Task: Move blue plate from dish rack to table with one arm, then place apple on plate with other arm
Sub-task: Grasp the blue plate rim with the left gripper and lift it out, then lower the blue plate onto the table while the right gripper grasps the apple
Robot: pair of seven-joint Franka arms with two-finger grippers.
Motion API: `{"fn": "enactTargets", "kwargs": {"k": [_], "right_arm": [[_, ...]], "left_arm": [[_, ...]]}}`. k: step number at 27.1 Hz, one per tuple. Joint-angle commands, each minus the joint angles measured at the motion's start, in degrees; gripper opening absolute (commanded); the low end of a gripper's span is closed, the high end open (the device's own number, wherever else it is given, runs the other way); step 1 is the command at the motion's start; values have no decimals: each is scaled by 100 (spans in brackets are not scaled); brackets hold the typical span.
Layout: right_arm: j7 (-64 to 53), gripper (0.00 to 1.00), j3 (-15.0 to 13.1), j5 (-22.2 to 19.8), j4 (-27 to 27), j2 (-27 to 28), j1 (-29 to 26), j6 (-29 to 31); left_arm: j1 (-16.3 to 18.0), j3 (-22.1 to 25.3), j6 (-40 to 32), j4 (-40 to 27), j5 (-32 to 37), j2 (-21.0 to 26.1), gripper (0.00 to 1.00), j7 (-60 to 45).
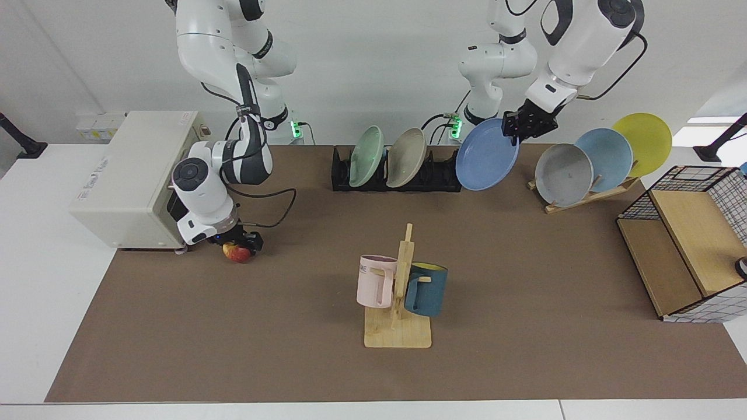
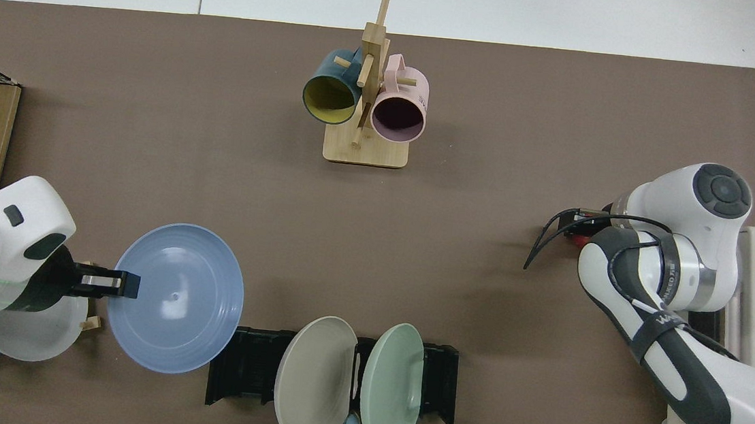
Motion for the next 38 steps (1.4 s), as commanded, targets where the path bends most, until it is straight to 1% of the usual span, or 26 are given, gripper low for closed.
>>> {"fn": "enactTargets", "kwargs": {"k": [1,5,7,10,13,16,19,21,22,23,27,32,35,38], "right_arm": [[-21,8,22,-91,43,-7,3,112],[-21,8,22,-91,193,-95,3,-142],[-3,8,31,-74,316,-139,3,-353],[-3,8,31,-82,404,-261,12,-511],[14,8,31,-56,448,-463,20,-661],[5,8,31,-38,501,-666,20,-801],[5,8,31,-21,737,-745,47,-1126],[5,7,31,-21,966,-754,47,-1407],[5,2,31,5,1062,-754,47,-1548],[5,0,39,23,1176,-772,47,-1714],[14,0,39,84,1406,-947,82,-2172],[40,0,57,76,1424,-1360,91,-2541],[49,0,66,84,1415,-1562,91,-2674],[216,0,197,85,1406,-1633,91,-2735]], "left_arm": [[11,-5,443,71,-598,383,0,50],[11,3,795,54,-994,594,0,234],[11,-5,935,54,-1021,796,0,331],[-50,-102,1260,45,-1021,1077,0,296],[-59,-435,1656,27,-1030,1472,0,78],[-68,-655,2060,18,-1039,1850,0,-73],[-68,-875,2421,18,-1056,2070,0,-178],[-68,-893,2448,10,-1135,2115,0,-205],[-68,-911,2448,-16,-1170,2115,0,-205],[-68,-911,2457,-60,-1223,2115,0,-187],[-77,-972,2475,-96,-1364,2124,0,-170],[-77,-1025,2509,-113,-1364,2141,0,-152],[-77,-1121,2650,-122,-1364,2203,0,-196],[-77,-1157,2712,-131,-1364,2203,0,-214]]}}
